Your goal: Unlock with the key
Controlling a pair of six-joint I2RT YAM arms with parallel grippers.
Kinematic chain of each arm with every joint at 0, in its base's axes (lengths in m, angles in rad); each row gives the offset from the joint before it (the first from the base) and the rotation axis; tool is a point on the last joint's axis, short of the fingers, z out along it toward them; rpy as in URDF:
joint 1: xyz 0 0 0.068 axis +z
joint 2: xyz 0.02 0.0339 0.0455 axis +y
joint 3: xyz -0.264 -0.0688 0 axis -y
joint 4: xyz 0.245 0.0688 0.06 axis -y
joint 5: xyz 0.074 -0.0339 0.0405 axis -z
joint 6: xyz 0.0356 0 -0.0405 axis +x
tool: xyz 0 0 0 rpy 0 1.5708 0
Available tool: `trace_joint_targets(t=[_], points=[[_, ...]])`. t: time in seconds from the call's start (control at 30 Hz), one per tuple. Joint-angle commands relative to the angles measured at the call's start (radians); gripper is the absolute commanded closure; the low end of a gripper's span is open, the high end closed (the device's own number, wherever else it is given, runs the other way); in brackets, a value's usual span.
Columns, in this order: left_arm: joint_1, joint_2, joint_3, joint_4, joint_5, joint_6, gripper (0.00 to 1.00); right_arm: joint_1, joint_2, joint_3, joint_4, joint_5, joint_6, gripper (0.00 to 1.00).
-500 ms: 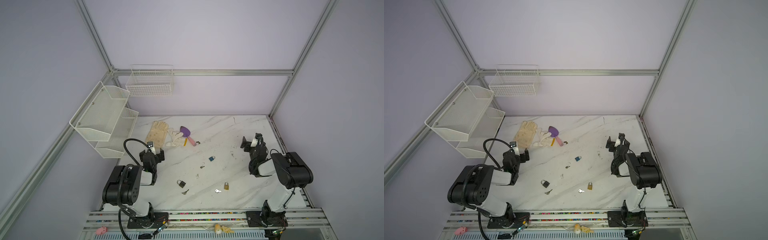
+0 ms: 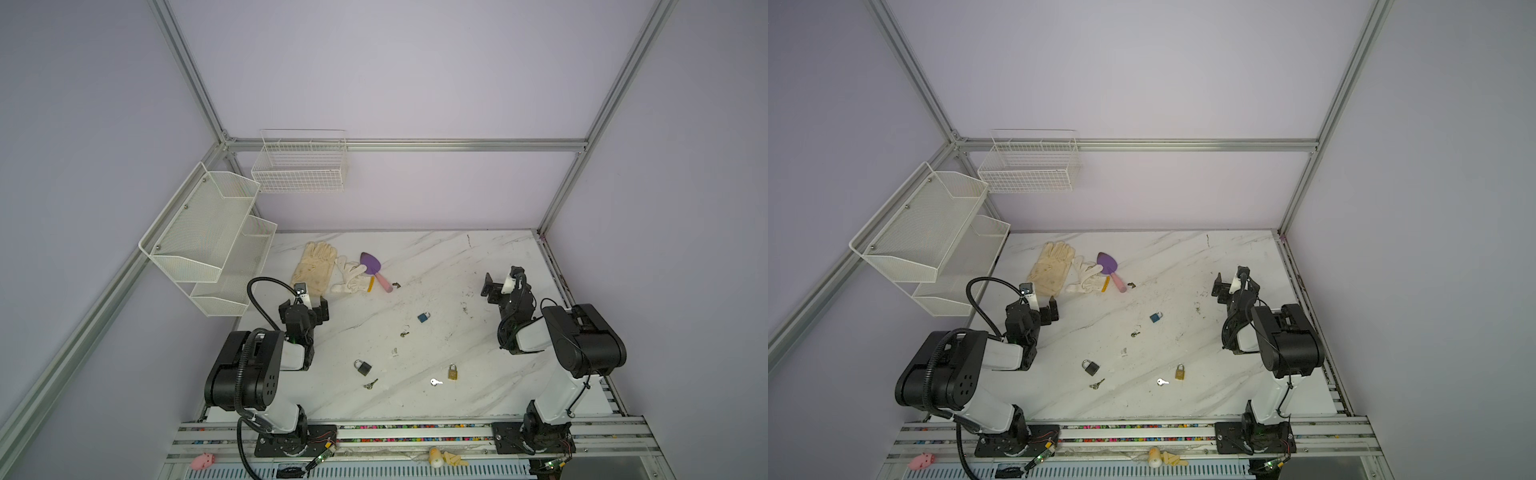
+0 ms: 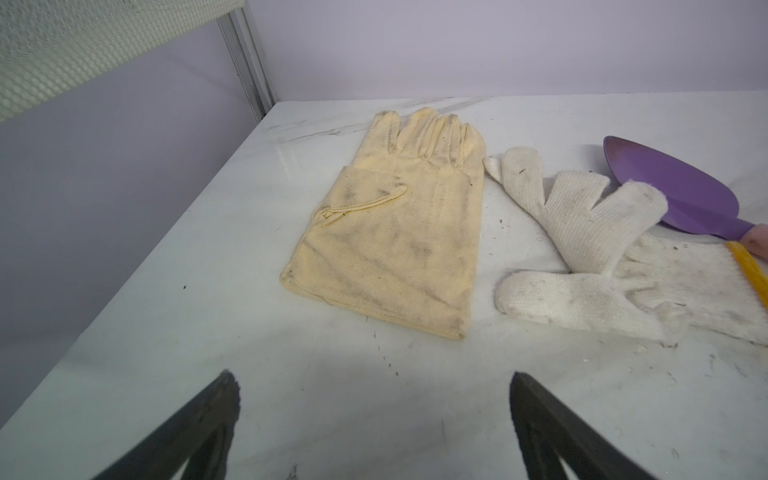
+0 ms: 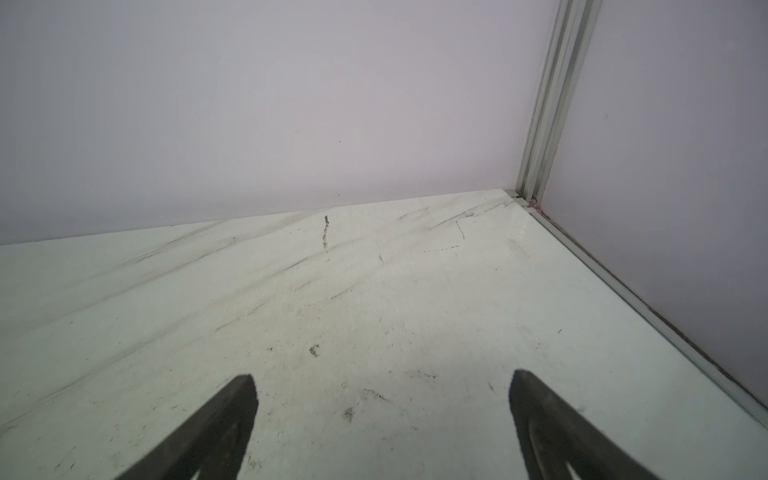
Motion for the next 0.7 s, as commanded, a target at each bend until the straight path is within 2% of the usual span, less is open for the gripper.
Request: trace_joint_targets(t=[0.0, 0.67], points=[[0.005, -0.014, 0.037, 0.052, 0.005, 0.005, 0.00, -0.004, -0.005, 0.007, 0.043, -0.006, -0.020, 0.03], [0.006, -0.015, 0.037, 0.052, 0.002, 0.002, 0.00, -0.004, -0.007, 0.000, 0.056, 0.003, -0.022, 0.03]])
